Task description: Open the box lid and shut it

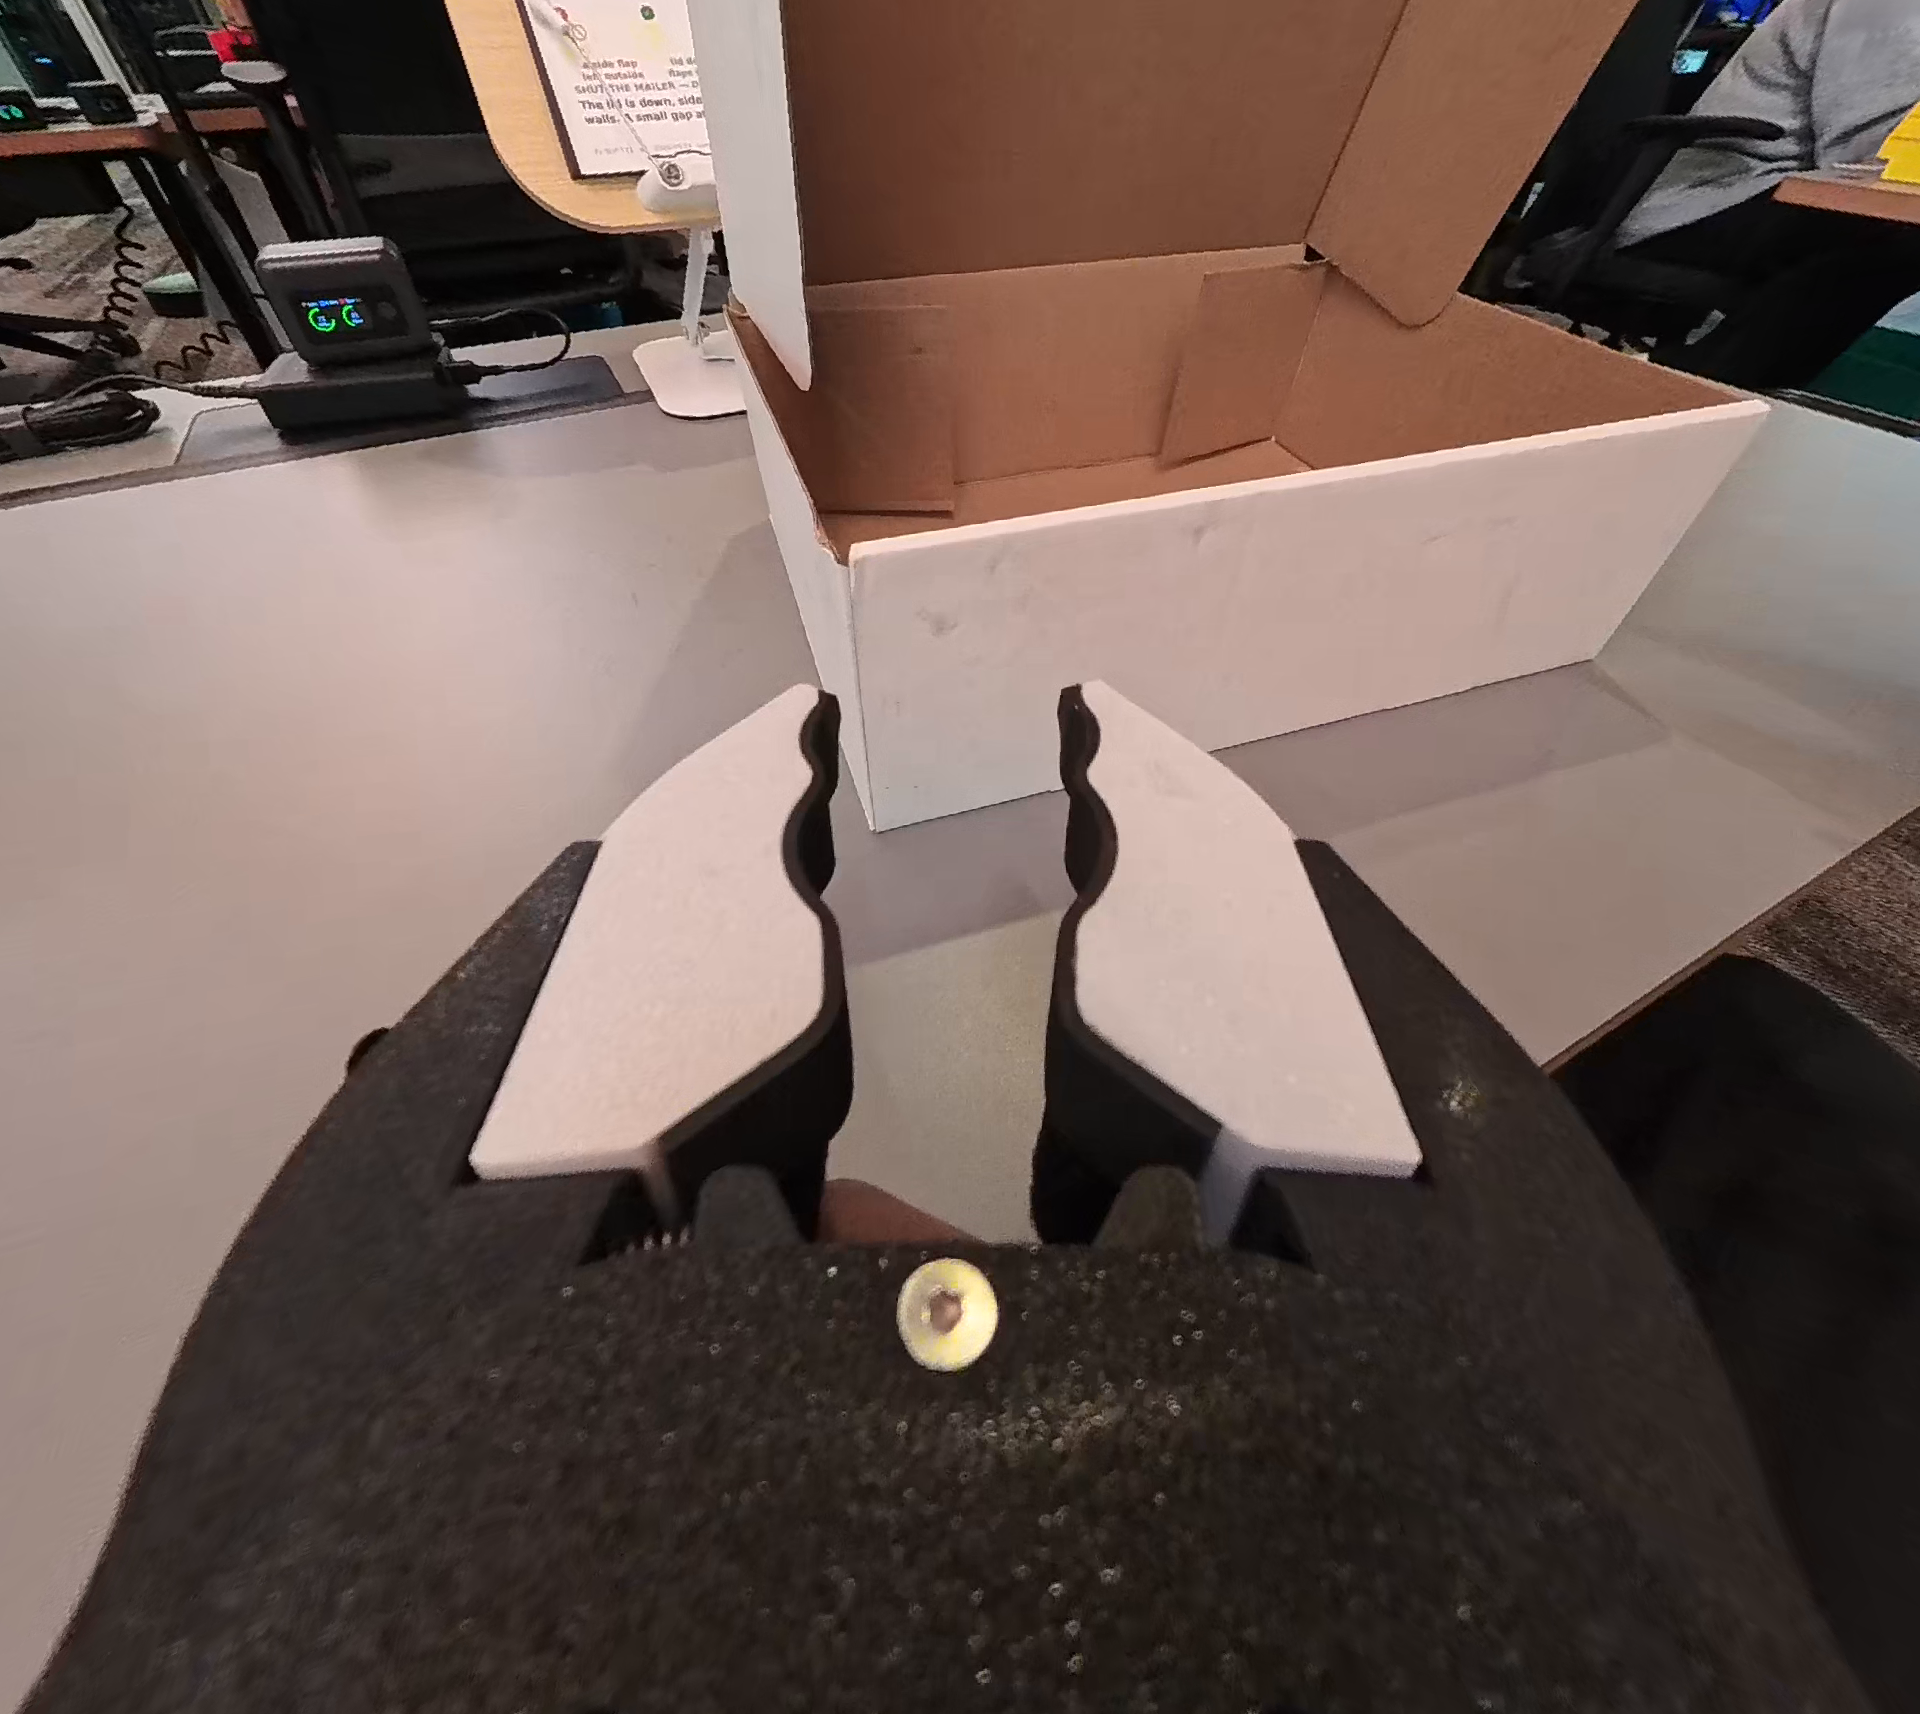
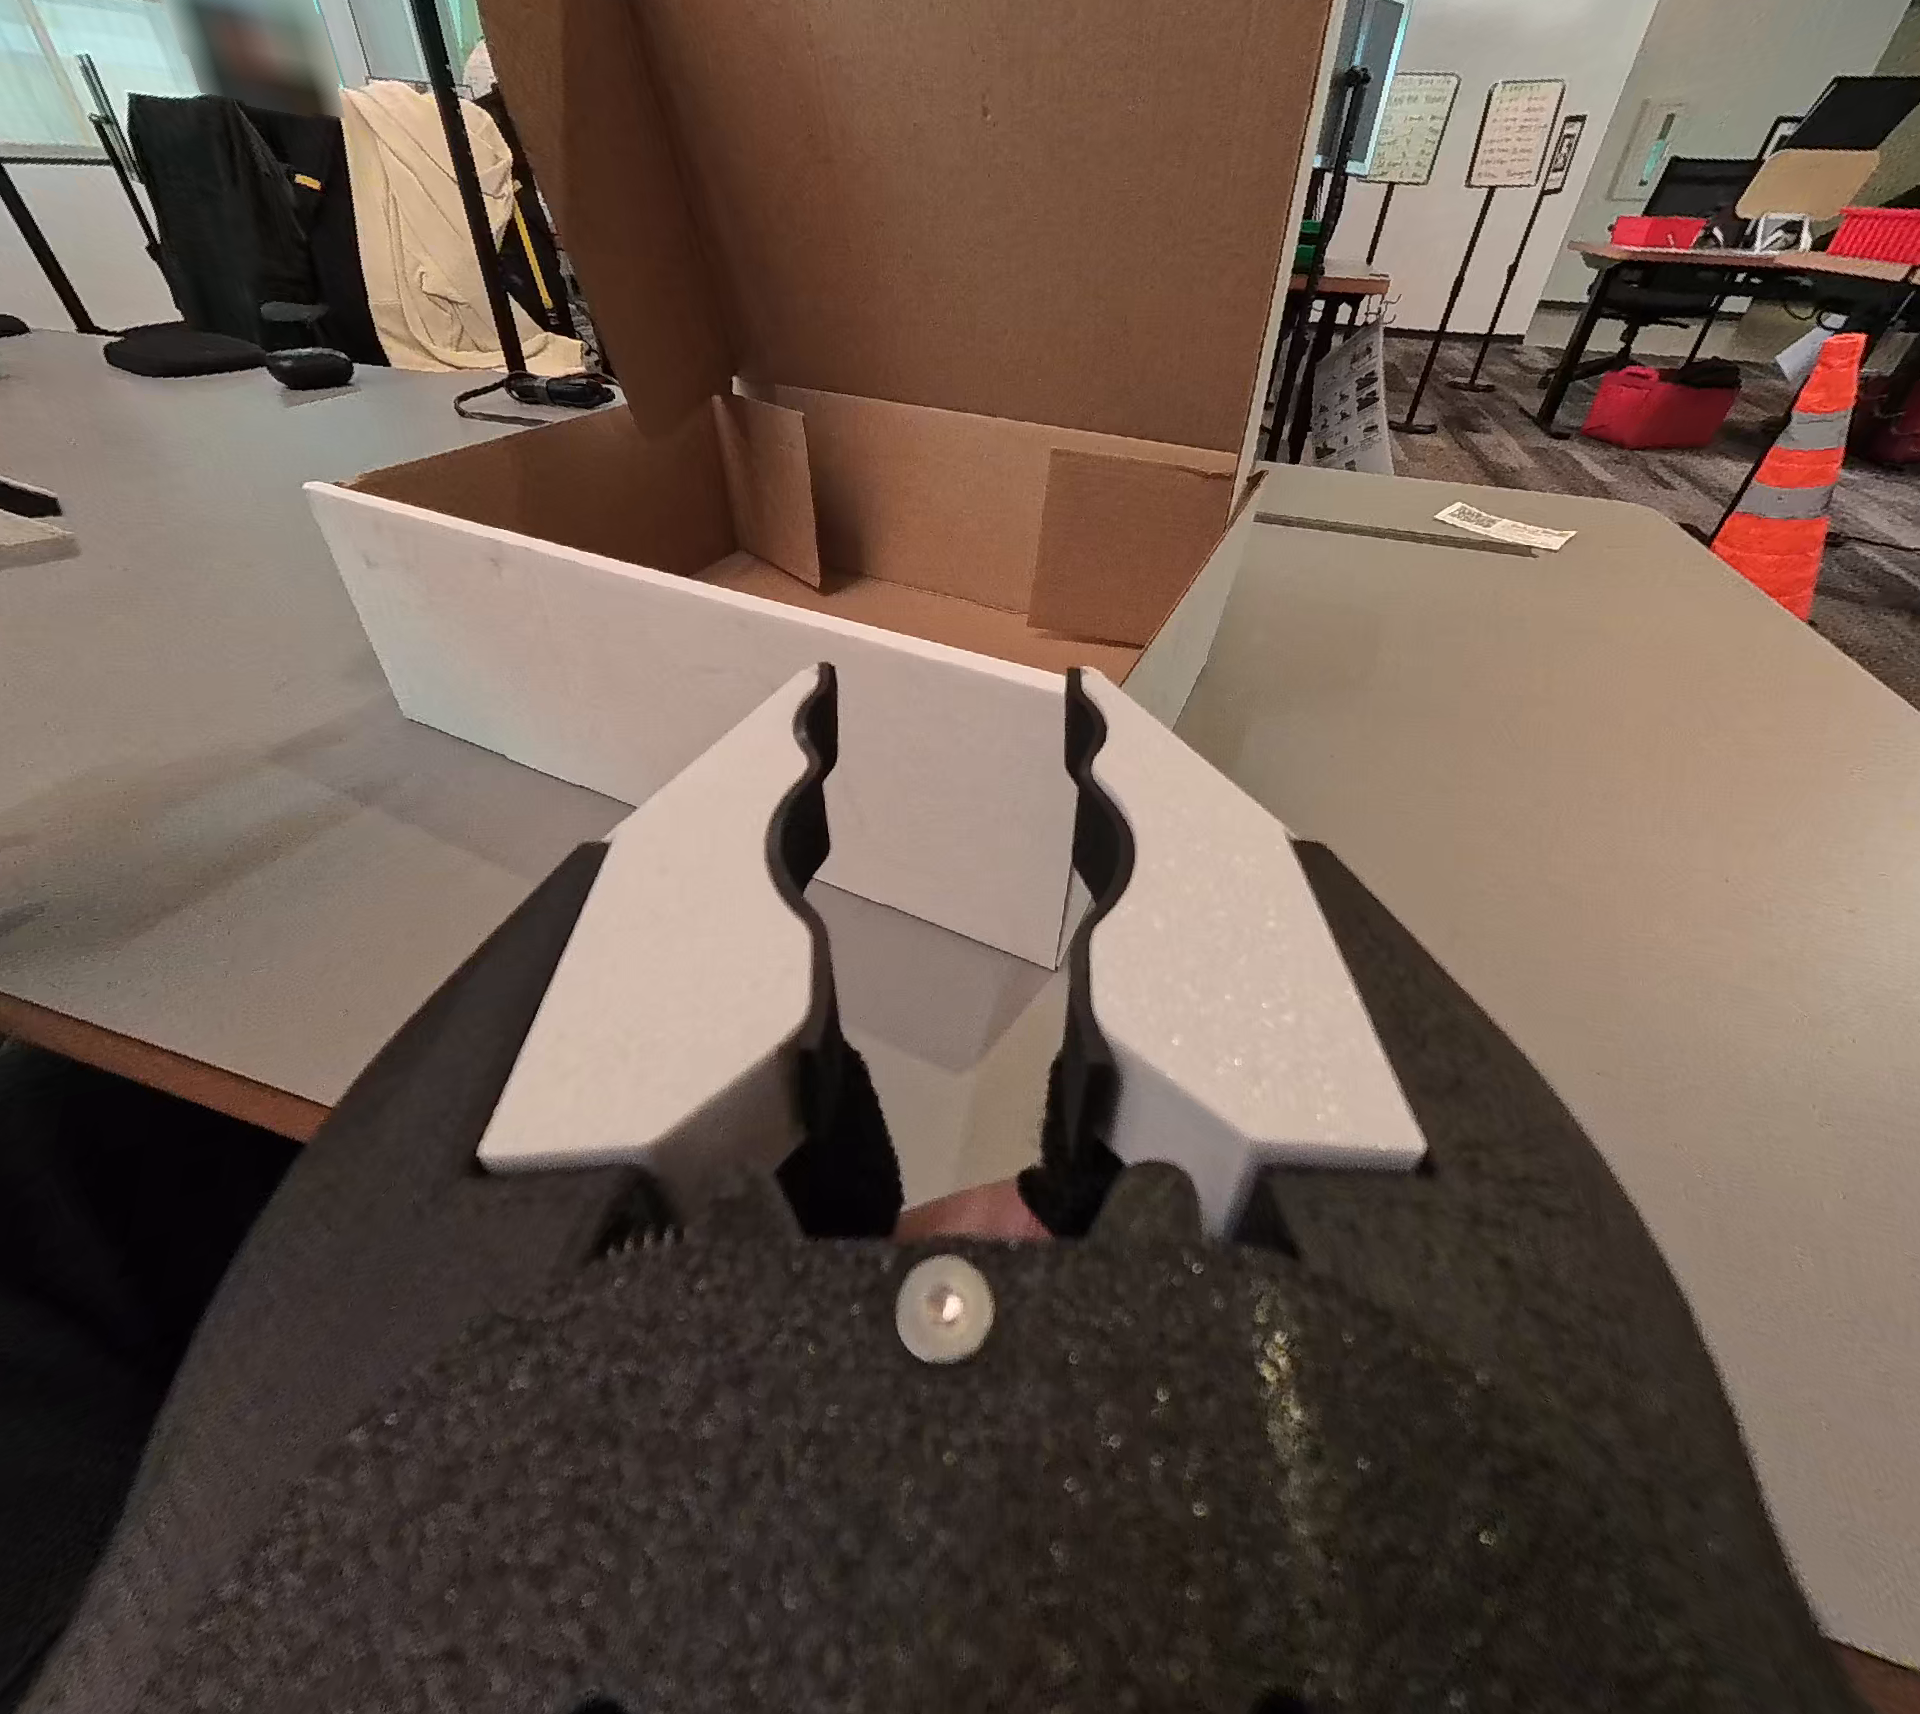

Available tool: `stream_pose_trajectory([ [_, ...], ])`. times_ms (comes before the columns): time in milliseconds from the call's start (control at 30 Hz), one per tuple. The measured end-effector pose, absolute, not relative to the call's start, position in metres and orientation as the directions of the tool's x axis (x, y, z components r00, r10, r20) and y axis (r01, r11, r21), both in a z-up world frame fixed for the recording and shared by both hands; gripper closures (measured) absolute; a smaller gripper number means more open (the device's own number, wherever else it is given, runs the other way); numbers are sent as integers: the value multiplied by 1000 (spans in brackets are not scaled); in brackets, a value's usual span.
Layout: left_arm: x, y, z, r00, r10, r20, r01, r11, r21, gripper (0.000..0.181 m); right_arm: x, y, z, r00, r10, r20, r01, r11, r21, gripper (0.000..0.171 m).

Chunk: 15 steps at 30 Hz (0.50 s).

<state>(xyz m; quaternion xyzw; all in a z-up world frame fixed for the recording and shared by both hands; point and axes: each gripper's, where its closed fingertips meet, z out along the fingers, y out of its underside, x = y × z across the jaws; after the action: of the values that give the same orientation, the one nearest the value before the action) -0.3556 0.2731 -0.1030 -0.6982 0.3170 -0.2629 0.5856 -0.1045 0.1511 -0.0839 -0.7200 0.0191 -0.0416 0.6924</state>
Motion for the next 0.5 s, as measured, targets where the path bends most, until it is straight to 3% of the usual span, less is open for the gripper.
stream_pose_trajectory([
  [500, -350, 273, -108, 646, -763, -20, -164, -113, -980, 141, -95, 151, -86, 997, -82, 6, 3, -44, -999, 128],
])
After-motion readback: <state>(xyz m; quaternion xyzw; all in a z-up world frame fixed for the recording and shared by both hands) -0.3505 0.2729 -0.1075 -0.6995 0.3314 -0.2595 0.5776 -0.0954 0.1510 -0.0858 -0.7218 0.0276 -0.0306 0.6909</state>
